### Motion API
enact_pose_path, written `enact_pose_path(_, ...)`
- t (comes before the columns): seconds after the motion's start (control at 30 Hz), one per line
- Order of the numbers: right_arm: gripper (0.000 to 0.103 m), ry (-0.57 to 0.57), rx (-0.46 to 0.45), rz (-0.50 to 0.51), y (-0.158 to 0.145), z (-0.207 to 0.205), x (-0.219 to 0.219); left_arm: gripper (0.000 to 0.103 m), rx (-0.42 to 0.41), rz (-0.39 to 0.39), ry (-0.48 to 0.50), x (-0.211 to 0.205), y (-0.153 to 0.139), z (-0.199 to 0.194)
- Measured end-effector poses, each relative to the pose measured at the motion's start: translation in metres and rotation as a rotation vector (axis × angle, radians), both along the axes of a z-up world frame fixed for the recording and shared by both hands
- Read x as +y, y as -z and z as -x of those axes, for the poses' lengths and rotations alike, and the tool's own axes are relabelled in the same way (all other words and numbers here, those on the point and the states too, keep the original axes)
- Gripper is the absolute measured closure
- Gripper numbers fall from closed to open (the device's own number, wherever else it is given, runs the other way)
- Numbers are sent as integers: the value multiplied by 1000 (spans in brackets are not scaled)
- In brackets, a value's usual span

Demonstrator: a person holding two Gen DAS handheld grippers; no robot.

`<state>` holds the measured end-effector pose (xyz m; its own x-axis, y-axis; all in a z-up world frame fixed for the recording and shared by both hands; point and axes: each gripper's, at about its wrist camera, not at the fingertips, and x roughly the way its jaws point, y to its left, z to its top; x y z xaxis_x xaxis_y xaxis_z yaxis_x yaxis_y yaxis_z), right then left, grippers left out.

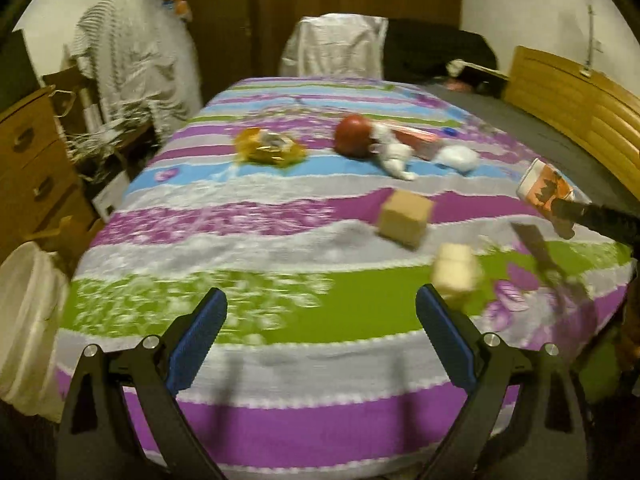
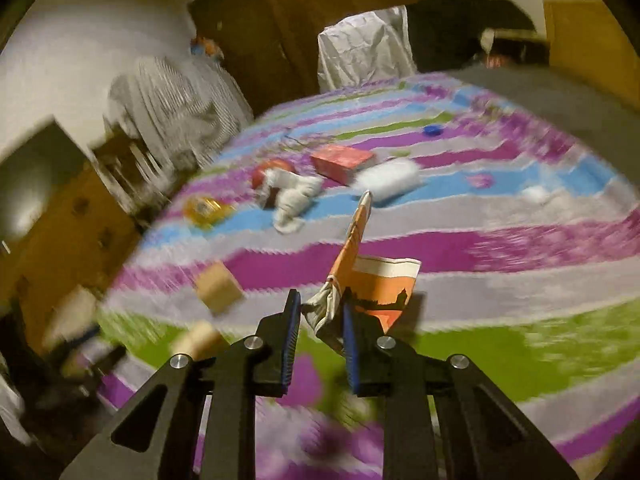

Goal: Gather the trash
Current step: 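Grasp the orange paper cup with the right tool while the left tool grasps the cream foam block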

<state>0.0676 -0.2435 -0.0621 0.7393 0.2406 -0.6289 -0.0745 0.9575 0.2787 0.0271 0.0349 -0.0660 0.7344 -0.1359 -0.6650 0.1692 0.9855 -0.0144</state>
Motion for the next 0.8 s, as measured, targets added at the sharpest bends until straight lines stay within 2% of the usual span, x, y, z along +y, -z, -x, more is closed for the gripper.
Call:
enact_pose_path(0.03,81,-6,18,75,-1,5,4,11,4,12,24,-5,0,-1)
enact_pose_path(0.13,80,-15,29,191,4,12,6,11,7,15,76,-20,4,-6)
enact_pose_path(0.23,80,-36,37,229,15,7,12,11,14,-4,102,-36,9,-15)
enact_pose_path(0.3,79,-48,27,224,21,4,16,11,24,-7,116,-44,12,-23)
enact_pose_path(0.33,75,-48,12,216,25,4,16,11,29,-5,129,-50,13,-27)
enact_pose_path(0.47,52,-27,-20,131,35,-3,5,11,46,-10,173,-67,20,-37)
enact_pose_path(0.6,50,-4,-53,85,43,-4,-5,12,69,-14,191,-77,30,-46)
enact_pose_path(0.63,49,-1,-55,95,45,-3,-5,24,80,-12,192,-78,35,-50)
enact_pose_path(0.67,45,1,-56,103,45,-3,-5,31,96,-13,192,-78,38,-52)
enact_pose_path(0.7,41,1,-52,108,46,-4,-4,36,125,-19,184,-78,45,-57)
enact_pose_path(0.73,38,4,-49,109,47,-4,-2,38,122,-10,182,-77,47,-57)
enact_pose_path(0.8,38,4,-58,90,47,-3,-2,45,97,-15,176,-76,46,-53)
